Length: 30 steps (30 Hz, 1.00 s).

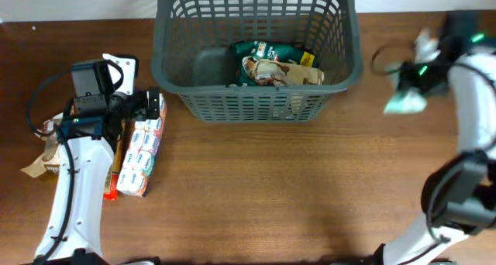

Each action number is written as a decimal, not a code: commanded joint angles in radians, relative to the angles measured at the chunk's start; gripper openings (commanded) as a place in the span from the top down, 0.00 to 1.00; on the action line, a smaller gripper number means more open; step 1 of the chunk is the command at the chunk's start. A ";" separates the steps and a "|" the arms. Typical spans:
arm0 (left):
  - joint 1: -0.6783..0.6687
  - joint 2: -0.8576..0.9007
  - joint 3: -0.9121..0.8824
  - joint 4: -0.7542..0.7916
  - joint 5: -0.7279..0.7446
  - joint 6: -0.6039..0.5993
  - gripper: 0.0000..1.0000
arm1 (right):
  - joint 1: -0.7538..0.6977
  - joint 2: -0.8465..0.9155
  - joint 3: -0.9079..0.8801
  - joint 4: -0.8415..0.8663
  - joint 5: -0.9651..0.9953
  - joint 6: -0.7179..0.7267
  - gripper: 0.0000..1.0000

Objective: Pack container
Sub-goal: 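Carry the mint-green pack into the basket and open the right gripper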

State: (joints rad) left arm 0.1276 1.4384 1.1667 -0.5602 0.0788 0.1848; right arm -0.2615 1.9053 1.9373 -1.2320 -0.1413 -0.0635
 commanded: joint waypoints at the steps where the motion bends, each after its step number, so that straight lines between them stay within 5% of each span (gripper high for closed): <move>1: 0.005 0.005 0.017 0.001 0.011 -0.012 0.01 | 0.045 -0.134 0.276 -0.026 -0.023 0.016 0.97; 7: 0.005 0.005 0.017 0.001 0.011 -0.012 0.01 | 0.278 -0.158 0.538 -0.029 -0.043 -0.121 0.96; 16: 0.005 0.005 0.017 0.001 0.011 -0.012 0.01 | 0.627 -0.047 0.509 0.026 0.015 -0.538 0.96; 30: 0.005 0.005 0.017 0.001 0.011 -0.012 0.01 | 0.653 0.321 0.507 0.112 0.060 -0.443 0.96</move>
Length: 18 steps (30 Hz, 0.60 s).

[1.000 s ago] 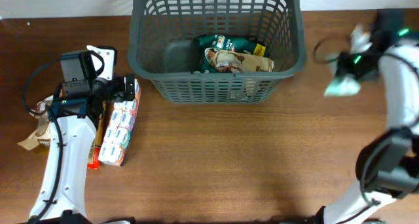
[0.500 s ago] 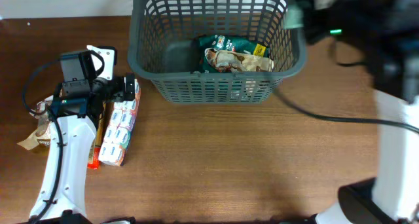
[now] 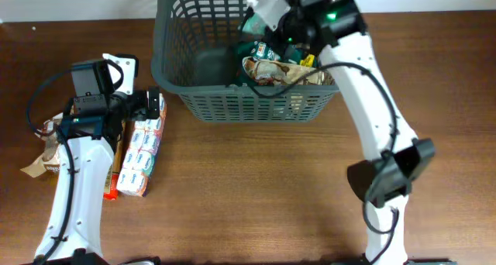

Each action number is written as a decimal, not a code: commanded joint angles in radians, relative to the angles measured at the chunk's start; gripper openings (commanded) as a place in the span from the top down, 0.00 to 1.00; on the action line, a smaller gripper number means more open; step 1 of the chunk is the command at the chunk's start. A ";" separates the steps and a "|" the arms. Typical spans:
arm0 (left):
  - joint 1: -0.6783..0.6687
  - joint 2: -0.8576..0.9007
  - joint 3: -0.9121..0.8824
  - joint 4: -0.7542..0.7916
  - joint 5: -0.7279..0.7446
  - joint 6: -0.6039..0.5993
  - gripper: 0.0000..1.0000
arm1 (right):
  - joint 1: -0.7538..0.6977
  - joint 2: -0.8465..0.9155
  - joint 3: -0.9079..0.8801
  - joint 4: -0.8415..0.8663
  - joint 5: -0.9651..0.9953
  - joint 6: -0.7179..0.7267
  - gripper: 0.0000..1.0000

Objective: Pack container
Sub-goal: 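Carry the mint-green pack into the basket and open the right gripper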

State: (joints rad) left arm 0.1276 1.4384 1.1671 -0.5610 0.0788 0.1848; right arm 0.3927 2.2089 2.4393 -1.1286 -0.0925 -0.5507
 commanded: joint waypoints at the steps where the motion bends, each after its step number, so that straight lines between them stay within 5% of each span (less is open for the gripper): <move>1: 0.005 0.005 0.016 0.002 0.011 -0.012 0.01 | -0.001 0.029 0.005 0.013 0.011 0.056 0.96; 5: 0.005 0.005 0.016 0.002 0.011 -0.012 0.01 | -0.001 0.049 0.005 0.023 0.017 0.123 0.96; 8: 0.005 0.005 0.016 0.002 0.011 -0.012 0.01 | -0.001 0.062 0.005 0.018 0.072 0.303 0.96; 15: 0.005 0.005 0.016 0.002 0.011 -0.012 0.01 | -0.001 0.065 0.005 -0.017 0.079 0.358 0.96; 16: 0.005 0.005 0.016 0.002 0.011 -0.012 0.01 | -0.001 0.065 0.005 -0.022 0.079 0.358 0.81; 18: 0.005 0.005 0.016 0.002 0.011 -0.012 0.01 | -0.001 0.061 0.005 -0.026 0.079 0.358 0.12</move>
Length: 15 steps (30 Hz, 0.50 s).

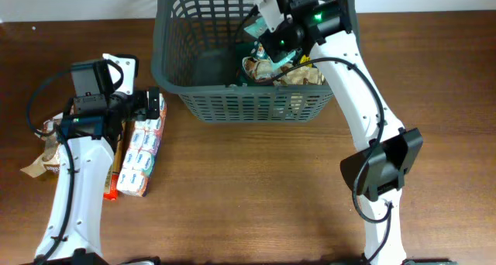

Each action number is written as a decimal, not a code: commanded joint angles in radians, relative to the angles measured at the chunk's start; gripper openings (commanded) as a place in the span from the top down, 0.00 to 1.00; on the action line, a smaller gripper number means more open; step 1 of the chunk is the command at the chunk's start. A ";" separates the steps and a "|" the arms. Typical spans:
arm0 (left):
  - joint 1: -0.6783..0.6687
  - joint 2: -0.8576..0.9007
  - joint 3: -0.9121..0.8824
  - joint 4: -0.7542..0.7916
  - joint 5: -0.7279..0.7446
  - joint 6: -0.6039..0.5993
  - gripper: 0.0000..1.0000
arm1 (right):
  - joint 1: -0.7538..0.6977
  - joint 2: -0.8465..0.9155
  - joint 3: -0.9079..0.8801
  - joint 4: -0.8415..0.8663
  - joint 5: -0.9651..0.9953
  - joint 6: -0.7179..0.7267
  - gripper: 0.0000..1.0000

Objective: Pack container
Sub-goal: 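Carry the mint-green pack into the basket and open the right gripper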

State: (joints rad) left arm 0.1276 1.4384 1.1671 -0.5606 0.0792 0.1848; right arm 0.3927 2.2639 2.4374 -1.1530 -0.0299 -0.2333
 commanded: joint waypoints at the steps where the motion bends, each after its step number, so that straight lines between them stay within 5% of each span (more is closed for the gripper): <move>1: 0.005 0.005 0.016 0.002 0.011 -0.012 0.01 | -0.002 -0.002 0.007 -0.004 0.018 0.040 0.10; 9: 0.005 0.005 0.016 0.002 0.011 -0.012 0.01 | -0.020 -0.169 0.007 -0.035 0.165 0.040 0.06; 15: 0.005 0.005 0.016 0.001 0.011 -0.012 0.01 | -0.172 -0.380 0.007 -0.072 0.177 0.095 0.13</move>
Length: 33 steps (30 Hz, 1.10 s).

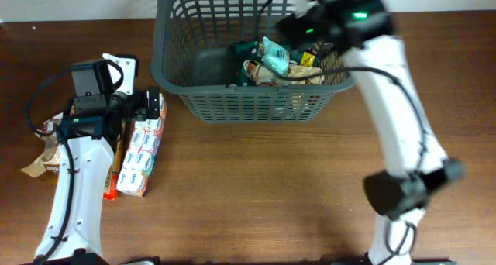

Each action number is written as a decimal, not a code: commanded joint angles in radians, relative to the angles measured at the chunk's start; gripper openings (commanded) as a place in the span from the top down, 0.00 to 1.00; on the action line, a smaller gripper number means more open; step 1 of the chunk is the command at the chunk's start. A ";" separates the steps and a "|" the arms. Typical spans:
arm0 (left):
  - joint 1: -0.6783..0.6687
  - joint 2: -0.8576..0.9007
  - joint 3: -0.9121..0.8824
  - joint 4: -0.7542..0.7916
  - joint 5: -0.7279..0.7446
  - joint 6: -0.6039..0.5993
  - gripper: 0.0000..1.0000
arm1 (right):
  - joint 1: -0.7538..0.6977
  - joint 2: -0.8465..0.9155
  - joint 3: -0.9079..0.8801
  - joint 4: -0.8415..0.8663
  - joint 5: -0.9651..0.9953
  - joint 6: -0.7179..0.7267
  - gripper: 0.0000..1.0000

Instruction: Pack container

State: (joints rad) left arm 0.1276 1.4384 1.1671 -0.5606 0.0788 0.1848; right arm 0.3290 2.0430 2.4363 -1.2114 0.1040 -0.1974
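A grey plastic basket (177, 63) stands at the back middle of the table. A pale green packet (273, 57) lies in it on top of a dark green bag (249, 51) and a brown-and-white bag (298, 75). My right gripper (293, 25) hovers blurred over the basket's right half, apart from the packet, with nothing in it. My left gripper (147, 104) rests at the top end of a white pack with red and blue print (139, 158), left of the basket. Its jaws are hidden by the wrist.
A red-and-orange stick pack (115, 172) lies along the white pack's left side. A brown paper bag (43, 160) sits at the table's left edge behind the left arm. The right arm's base stands at the front right.
The pale green packet has left my right gripper and now lies on the bags in the basket. The right gripper has moved up and to the right. The left arm is unchanged.
My right gripper first held the pale packet at the far right of the table. Then it carried it over the basket's rim, then low inside the basket. Now the packet lies in the basket and the gripper is clear of it. The left arm never moved.
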 commanded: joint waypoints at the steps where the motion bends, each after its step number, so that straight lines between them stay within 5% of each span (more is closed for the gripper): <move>1: 0.005 0.005 0.016 0.001 0.011 -0.012 0.01 | -0.147 -0.185 0.008 -0.018 0.043 0.069 0.13; 8: 0.005 0.005 0.016 0.002 0.011 -0.012 0.01 | -0.497 -0.272 0.008 -0.077 -0.015 0.202 0.12; 15: 0.005 0.005 0.016 0.001 0.011 -0.012 0.01 | -0.722 -0.254 -0.131 -0.165 -0.039 0.311 0.01; 33: 0.012 0.005 0.016 -0.047 -0.053 -0.014 0.01 | -0.781 -0.254 -0.326 -0.158 -0.095 0.311 0.01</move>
State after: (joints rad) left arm 0.1280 1.4384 1.1671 -0.5865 0.0700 0.1848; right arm -0.4496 1.8011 2.1166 -1.3727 0.0204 0.1028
